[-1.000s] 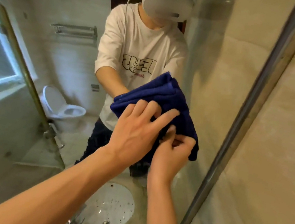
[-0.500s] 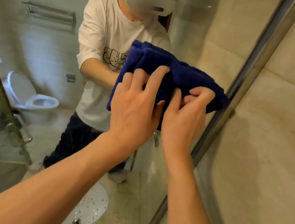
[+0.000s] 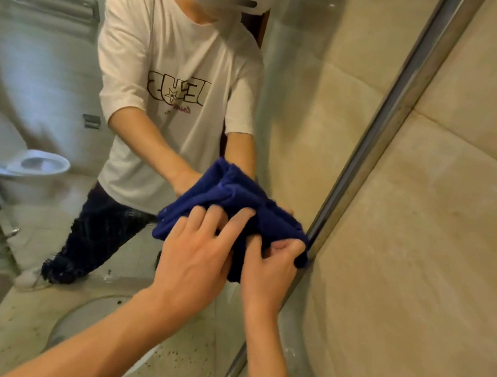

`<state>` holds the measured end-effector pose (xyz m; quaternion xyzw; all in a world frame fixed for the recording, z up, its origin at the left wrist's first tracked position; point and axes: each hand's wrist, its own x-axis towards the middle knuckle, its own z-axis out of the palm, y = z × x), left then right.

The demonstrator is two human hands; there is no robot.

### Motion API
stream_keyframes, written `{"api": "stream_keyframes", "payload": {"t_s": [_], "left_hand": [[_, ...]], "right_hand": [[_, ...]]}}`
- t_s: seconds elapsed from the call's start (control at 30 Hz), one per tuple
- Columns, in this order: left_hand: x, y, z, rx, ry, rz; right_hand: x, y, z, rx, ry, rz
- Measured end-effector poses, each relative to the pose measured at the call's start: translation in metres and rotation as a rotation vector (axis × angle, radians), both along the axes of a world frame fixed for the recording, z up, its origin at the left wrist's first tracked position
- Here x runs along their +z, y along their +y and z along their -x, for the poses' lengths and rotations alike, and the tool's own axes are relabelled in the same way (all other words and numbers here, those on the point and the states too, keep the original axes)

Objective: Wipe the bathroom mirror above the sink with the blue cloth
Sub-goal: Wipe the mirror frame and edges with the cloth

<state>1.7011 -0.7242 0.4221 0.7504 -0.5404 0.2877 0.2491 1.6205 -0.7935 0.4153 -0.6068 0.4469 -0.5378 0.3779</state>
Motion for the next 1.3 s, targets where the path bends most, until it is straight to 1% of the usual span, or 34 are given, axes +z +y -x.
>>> {"api": "stream_keyframes", "payload": {"t_s": [0.07, 0.17, 0.27, 0.33, 0.4, 0.47, 0.53, 0.6, 0.7, 0.77, 0.87, 1.03, 1.1, 1.2, 1.3], "left_hand": [[-0.007, 0.004, 0.0, -0.015, 0.056, -0.022], [0.007, 0.001, 0.006, -0.057, 0.143, 0.05], [0.043, -0.007, 0.008, -0.102, 0.128, 0.181], [0.073, -0.014, 0.007, -0.096, 0.106, 0.271], [0.095, -0.021, 0.005, -0.064, 0.09, 0.313], [0.097, -0.022, 0.004, -0.024, 0.039, 0.284], [0.079, -0.019, 0.0, -0.029, -0.025, 0.216], [0.049, -0.011, -0.004, -0.07, -0.034, 0.138], [0.011, 0.006, -0.006, -0.073, 0.035, 0.048], [-0.003, 0.018, -0.012, -0.052, 0.096, 0.022], [-0.006, 0.036, -0.027, -0.015, 0.186, 0.05], [-0.008, 0.079, -0.065, 0.067, 0.305, 0.204], [-0.01, 0.101, -0.087, 0.137, 0.399, 0.306], [-0.012, 0.125, -0.11, 0.233, 0.597, 0.466], [-0.01, 0.126, -0.111, 0.237, 0.638, 0.489]], "right_hand": [[-0.002, -0.001, 0.002, 0.023, 0.065, 0.03], [0.026, -0.007, 0.006, -0.01, 0.108, 0.246], [0.075, -0.018, 0.005, -0.039, 0.041, 0.479], [0.101, -0.024, 0.0, -0.057, -0.023, 0.533], [0.106, -0.028, -0.005, -0.093, -0.089, 0.519], [0.093, -0.028, -0.006, -0.117, -0.133, 0.469], [0.064, -0.023, -0.004, -0.096, -0.188, 0.355], [0.032, -0.012, -0.005, -0.048, -0.247, 0.182], [-0.004, 0.003, -0.01, 0.033, -0.324, -0.011], [-0.012, 0.011, -0.018, 0.064, -0.309, -0.049], [-0.011, 0.026, -0.032, 0.099, -0.24, -0.02], [-0.003, 0.071, -0.077, 0.133, -0.123, 0.126], [-0.002, 0.096, -0.102, 0.175, -0.052, 0.185], [0.0, 0.127, -0.129, 0.248, 0.038, 0.251], [0.002, 0.125, -0.128, 0.27, 0.06, 0.25]]}}
